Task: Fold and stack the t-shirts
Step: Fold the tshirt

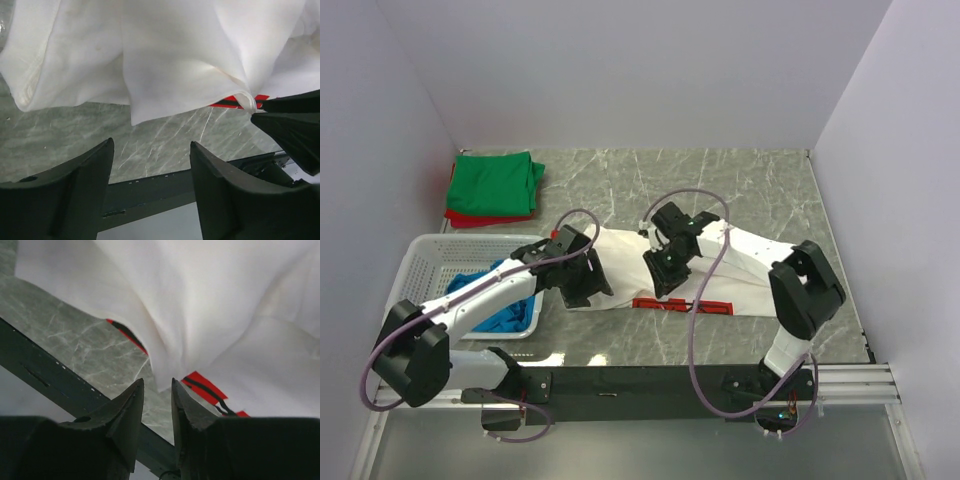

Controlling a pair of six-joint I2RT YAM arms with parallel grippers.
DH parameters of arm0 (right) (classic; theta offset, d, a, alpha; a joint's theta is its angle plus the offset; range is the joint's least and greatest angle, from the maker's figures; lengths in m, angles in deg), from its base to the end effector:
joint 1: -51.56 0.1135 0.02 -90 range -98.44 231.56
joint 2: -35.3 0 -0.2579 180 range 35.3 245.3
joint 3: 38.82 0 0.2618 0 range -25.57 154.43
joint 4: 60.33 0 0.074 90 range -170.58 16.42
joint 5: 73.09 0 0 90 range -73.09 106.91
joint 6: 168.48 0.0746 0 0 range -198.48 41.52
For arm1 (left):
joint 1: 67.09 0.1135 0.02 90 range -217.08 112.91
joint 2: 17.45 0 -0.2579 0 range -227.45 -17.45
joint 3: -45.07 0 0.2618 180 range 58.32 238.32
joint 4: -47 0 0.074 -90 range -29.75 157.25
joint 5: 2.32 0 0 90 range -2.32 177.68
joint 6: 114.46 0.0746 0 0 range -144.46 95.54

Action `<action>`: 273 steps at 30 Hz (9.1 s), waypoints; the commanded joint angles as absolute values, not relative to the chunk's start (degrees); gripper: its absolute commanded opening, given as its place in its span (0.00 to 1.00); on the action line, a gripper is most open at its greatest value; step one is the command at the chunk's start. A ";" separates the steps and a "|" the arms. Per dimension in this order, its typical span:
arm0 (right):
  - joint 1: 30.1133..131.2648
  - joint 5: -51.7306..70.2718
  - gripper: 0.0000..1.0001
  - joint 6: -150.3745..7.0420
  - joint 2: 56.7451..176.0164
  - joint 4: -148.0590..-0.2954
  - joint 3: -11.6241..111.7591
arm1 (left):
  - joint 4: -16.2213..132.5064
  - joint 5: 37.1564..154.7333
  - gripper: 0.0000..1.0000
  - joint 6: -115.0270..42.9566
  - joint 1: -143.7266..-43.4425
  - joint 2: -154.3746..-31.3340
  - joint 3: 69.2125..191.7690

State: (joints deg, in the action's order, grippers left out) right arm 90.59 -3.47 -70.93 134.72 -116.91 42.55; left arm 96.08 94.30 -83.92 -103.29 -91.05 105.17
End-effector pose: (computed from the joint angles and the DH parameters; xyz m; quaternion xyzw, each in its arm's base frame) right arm 0.2550 0.2401 0.1480 -0.2874 0.9324 0.2131 0.0516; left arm 0.2128 -0.1664 0.1683 -0.1821 0.9527 -0.2130 0.1173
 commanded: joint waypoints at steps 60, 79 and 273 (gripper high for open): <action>77.49 -6.82 0.41 -61.52 141.91 -118.05 44.48 | 101.38 89.09 0.73 -62.86 -91.52 -158.94 179.68; 77.40 0.39 0.41 -63.80 134.18 -119.47 43.17 | 89.80 93.12 0.79 -68.75 -91.34 -134.71 153.91; 96.39 13.31 0.09 -40.25 112.73 -108.65 12.75 | 87.67 83.29 0.01 -87.82 -132.21 -110.44 103.85</action>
